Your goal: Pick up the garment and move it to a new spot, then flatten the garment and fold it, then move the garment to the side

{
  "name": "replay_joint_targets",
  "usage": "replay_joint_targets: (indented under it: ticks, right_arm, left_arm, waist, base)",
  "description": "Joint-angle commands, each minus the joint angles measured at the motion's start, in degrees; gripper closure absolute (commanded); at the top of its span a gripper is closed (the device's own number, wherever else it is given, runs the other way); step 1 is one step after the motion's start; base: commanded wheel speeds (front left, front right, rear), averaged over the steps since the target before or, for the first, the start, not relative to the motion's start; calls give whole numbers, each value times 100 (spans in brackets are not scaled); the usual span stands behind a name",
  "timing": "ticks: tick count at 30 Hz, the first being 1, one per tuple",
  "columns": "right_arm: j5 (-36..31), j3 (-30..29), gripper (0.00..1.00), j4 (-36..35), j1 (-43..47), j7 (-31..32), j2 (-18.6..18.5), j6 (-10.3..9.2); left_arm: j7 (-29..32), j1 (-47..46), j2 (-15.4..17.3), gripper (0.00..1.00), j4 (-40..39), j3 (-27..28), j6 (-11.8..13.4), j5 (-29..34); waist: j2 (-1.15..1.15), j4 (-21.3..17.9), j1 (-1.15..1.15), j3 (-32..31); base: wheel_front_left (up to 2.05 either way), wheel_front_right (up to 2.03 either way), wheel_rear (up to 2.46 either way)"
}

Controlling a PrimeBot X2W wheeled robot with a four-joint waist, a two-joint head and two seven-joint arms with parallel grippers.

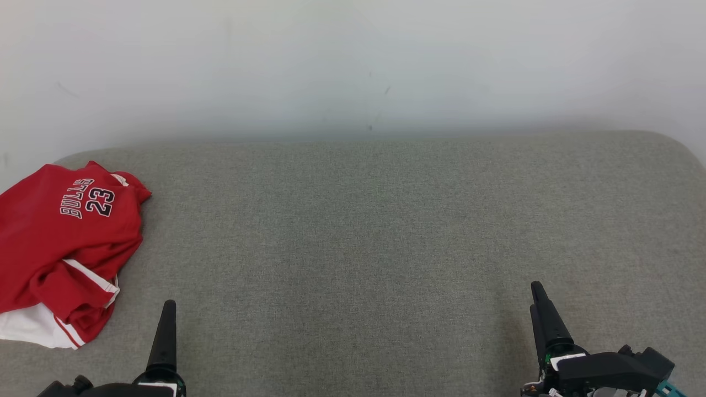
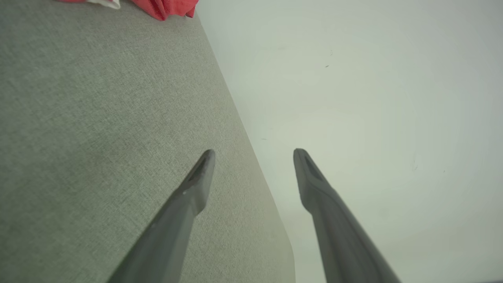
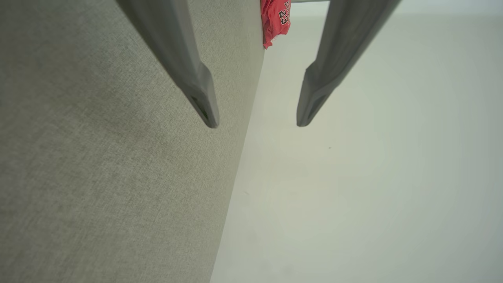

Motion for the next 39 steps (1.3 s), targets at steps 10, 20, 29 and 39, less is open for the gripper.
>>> replay_joint_targets:
  ticks: [10, 20, 29, 39]
  right_arm:
    - [-1301, 101, 0, -299, -5, -285, -13, -3]
    - [-2605, 199, 0, -403, 32, -490, -15, -4]
    - [-3512, 248, 0, -430, 83, -639, -9, -5]
    - [-4563, 262, 0, -488, 133, -814, -1, -6]
  left_arm:
    - [-288, 8, 26, 0, -303, -7, 107, 1438]
    - [-494, 50, 30, 0, -391, -152, 294, 2744]
    - [-645, 108, 91, 0, -422, -246, 395, 3627]
    - [-818, 164, 180, 0, -470, -376, 539, 4419]
  waist:
    - [0, -9, 0, 12]
    - [0, -16, 0, 12]
    - [0, -15, 0, -12]
    - [0, -28, 0, -38]
  base:
    - [0, 0, 0]
    - [0, 0, 0]
    - [0, 0, 0]
    - [0, 0, 0]
